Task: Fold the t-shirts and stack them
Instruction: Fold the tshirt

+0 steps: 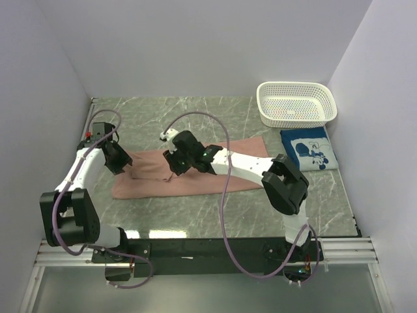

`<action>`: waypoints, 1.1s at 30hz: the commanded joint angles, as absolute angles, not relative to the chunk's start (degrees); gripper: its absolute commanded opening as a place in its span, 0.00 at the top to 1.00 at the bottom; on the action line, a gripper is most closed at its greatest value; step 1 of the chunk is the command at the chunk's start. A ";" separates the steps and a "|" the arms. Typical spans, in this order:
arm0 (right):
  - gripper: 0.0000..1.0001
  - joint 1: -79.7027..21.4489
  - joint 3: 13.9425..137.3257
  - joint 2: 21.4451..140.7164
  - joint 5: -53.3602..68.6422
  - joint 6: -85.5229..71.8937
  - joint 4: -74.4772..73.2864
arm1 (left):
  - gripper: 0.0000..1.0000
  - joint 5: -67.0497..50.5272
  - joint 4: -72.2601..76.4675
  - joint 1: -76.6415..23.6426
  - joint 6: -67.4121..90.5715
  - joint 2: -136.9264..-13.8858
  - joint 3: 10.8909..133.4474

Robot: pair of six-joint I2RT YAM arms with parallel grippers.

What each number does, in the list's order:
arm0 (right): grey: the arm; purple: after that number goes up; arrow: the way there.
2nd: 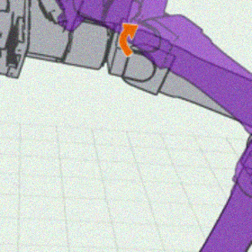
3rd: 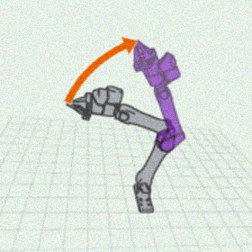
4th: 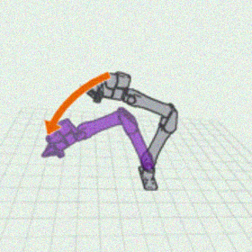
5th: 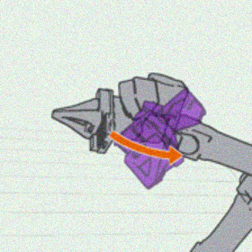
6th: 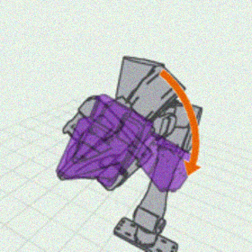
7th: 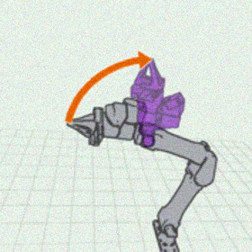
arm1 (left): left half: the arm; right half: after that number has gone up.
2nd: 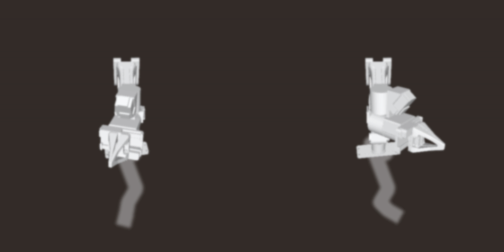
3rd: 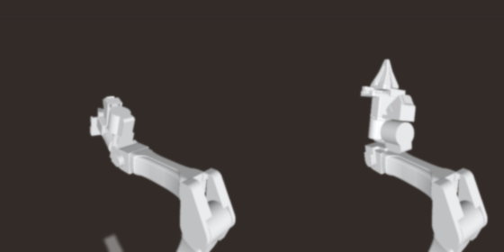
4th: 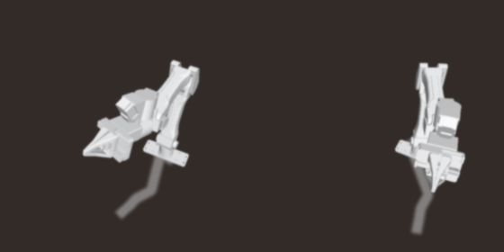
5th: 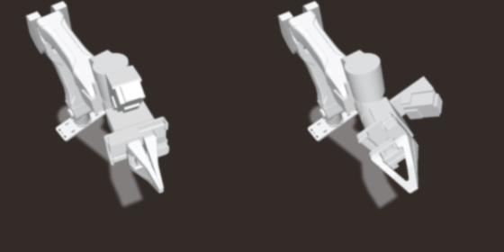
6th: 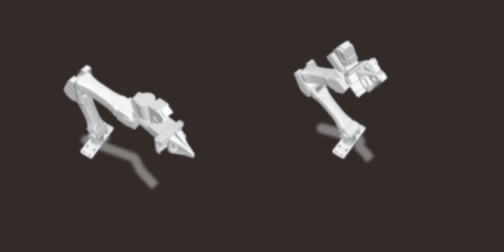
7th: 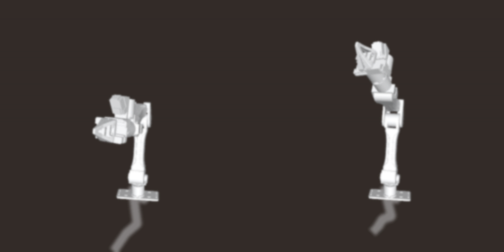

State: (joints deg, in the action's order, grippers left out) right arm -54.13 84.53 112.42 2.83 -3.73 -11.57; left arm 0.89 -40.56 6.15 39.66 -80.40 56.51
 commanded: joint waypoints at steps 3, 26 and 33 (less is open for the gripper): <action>0.61 -49.93 87.19 111.96 20.55 -17.21 -4.58 | 0.68 -0.43 -39.13 6.15 38.06 -78.31 60.03; 0.63 -41.31 81.92 123.41 28.66 -30.25 6.78 | 0.99 -4.22 -28.04 9.75 38.50 -97.91 61.00; 0.62 -41.31 76.21 108.57 18.40 -20.93 -3.59 | 0.88 -2.38 -32.60 9.67 38.85 -91.34 63.19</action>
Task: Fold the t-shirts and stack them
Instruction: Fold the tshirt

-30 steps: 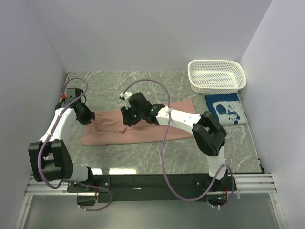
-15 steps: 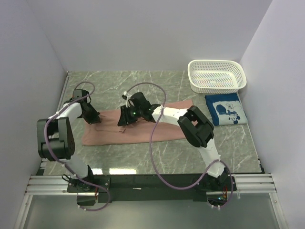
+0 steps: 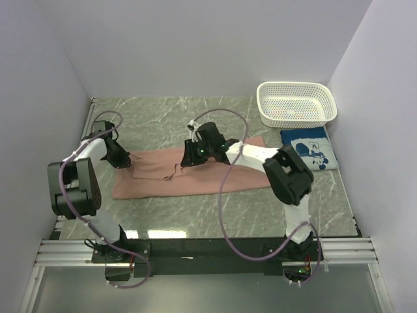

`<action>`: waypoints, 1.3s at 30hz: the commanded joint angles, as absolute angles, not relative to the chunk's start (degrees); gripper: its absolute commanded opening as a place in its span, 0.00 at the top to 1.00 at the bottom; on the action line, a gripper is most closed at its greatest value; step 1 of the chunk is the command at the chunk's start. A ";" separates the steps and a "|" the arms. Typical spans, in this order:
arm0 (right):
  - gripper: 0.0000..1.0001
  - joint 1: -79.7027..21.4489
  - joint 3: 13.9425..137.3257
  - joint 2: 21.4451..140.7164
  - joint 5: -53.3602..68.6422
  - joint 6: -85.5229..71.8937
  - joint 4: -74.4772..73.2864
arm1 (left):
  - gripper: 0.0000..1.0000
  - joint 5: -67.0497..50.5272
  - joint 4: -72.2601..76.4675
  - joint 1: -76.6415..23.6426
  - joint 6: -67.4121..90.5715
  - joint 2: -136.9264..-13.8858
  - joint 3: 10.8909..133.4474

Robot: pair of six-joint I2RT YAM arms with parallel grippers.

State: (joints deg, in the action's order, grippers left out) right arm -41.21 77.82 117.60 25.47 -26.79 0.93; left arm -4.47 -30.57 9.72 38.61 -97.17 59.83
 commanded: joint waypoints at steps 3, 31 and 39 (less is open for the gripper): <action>0.62 -41.40 73.49 103.90 9.27 -17.67 -11.32 | 0.78 -0.18 -36.20 8.45 40.16 -86.06 63.11; 0.52 -44.90 59.24 103.72 -2.91 -20.39 -29.52 | 0.79 8.96 -34.80 -8.26 44.57 -108.18 68.97; 0.52 -54.31 58.70 102.74 11.41 -23.37 -31.99 | 0.78 9.05 -38.84 -8.26 37.10 -120.31 84.62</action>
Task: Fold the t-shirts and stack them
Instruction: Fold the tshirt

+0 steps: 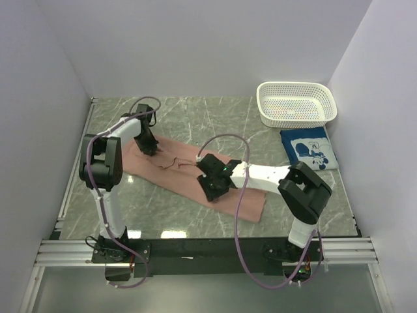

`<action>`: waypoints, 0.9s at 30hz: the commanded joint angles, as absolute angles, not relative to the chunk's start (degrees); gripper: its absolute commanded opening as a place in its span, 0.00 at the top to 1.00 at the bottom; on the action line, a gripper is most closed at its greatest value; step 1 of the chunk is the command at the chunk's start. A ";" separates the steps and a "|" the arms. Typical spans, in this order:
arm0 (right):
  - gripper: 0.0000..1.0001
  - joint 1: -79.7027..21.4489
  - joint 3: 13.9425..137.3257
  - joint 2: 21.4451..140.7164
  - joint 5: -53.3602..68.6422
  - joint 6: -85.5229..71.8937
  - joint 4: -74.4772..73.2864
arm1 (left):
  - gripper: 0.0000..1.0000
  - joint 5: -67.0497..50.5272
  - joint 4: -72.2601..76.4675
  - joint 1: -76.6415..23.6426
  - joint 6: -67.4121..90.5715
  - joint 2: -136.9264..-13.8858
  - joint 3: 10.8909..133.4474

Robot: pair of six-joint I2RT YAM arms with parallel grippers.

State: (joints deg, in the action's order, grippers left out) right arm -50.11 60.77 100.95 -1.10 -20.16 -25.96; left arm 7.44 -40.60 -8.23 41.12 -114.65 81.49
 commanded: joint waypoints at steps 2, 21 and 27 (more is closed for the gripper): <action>0.52 -56.85 60.55 104.14 13.35 -24.26 -32.17 | 0.77 9.23 -39.11 -8.35 36.13 -123.29 90.07; 0.50 -61.26 89.21 113.92 11.52 -24.34 -38.41 | 0.63 3.69 -37.19 -9.93 27.87 -147.65 127.00; 0.46 -59.33 82.98 101.97 5.38 -26.36 -39.11 | 0.43 4.39 -32.18 -9.93 25.75 -145.29 128.41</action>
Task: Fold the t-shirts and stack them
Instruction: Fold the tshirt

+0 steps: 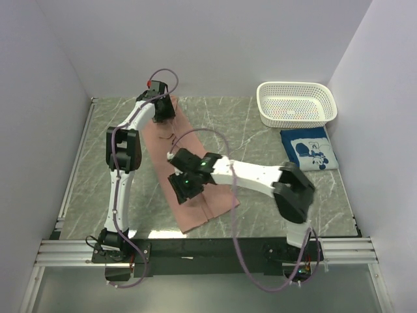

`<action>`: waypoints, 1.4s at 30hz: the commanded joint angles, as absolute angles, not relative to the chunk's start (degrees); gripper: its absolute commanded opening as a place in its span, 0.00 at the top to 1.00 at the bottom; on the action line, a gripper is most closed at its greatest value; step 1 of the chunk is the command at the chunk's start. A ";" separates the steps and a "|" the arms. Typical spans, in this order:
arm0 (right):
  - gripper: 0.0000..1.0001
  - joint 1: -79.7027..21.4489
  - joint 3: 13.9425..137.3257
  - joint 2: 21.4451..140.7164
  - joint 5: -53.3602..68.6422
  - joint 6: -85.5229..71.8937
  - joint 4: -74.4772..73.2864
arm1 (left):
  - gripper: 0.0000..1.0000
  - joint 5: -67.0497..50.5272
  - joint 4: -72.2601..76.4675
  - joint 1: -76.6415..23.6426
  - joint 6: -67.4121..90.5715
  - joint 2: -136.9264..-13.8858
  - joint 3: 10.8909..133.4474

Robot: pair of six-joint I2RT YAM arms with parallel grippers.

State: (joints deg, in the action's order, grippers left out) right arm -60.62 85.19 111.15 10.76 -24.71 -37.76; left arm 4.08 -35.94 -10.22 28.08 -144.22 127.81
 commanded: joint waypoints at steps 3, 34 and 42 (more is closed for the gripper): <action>0.44 -56.97 76.57 93.55 1.25 -27.59 -38.94 | 0.32 4.83 -30.42 -9.84 25.49 -141.00 127.36; 0.49 -36.83 42.01 84.54 8.79 -24.70 -22.85 | 0.31 6.51 -43.06 -28.29 53.60 -67.97 49.52; 0.64 -37.18 39.90 84.20 10.19 -26.54 -21.36 | 0.35 4.58 -46.15 -37.87 66.08 -56.61 38.34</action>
